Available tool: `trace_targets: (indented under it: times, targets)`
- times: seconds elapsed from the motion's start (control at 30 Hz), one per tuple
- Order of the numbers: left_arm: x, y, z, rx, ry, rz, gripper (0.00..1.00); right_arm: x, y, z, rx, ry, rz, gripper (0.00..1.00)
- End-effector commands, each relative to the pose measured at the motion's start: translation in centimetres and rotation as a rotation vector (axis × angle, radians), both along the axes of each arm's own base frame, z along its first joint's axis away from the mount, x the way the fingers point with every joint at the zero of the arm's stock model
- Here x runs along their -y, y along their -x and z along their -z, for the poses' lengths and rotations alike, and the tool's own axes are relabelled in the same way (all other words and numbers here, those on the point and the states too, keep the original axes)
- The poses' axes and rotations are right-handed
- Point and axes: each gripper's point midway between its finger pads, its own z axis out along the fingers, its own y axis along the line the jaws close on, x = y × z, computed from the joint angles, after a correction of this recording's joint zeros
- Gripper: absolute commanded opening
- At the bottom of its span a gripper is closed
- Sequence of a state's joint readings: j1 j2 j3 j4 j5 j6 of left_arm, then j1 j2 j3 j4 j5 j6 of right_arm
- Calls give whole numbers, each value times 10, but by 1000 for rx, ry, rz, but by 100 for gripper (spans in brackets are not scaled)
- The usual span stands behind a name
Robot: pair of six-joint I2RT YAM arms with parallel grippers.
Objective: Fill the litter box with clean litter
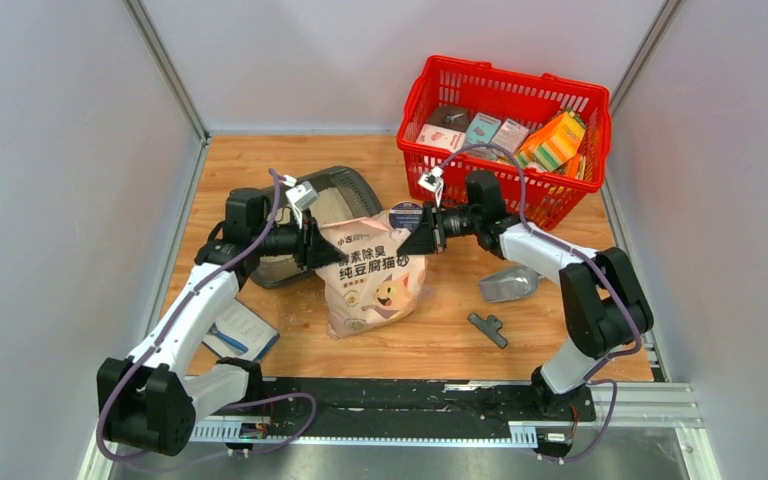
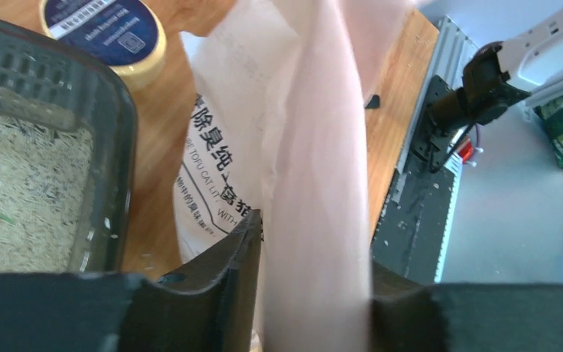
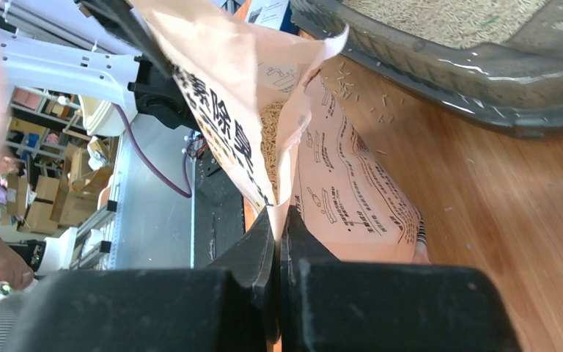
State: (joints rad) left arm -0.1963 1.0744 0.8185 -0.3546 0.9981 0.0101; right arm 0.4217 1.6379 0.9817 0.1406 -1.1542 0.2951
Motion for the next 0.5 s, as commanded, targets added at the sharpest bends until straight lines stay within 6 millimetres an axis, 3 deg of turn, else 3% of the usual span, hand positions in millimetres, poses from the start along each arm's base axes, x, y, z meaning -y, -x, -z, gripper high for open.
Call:
trace_targets:
  times: [0.0,0.13,0.23,0.47]
  targets:
    - [10,-20,-13,-63,95,-59,31,19,-11,-32,20,-38,45,0]
    - [14,-18,4,-265,140,-103,11,26,-10,-36,-50,-46,54,0]
    - [19,-21,11,-422,199,-124,4,28,1,-43,-110,-54,31,0]
    - [24,-33,9,-525,267,-120,0,37,31,-37,-372,-7,-11,0]
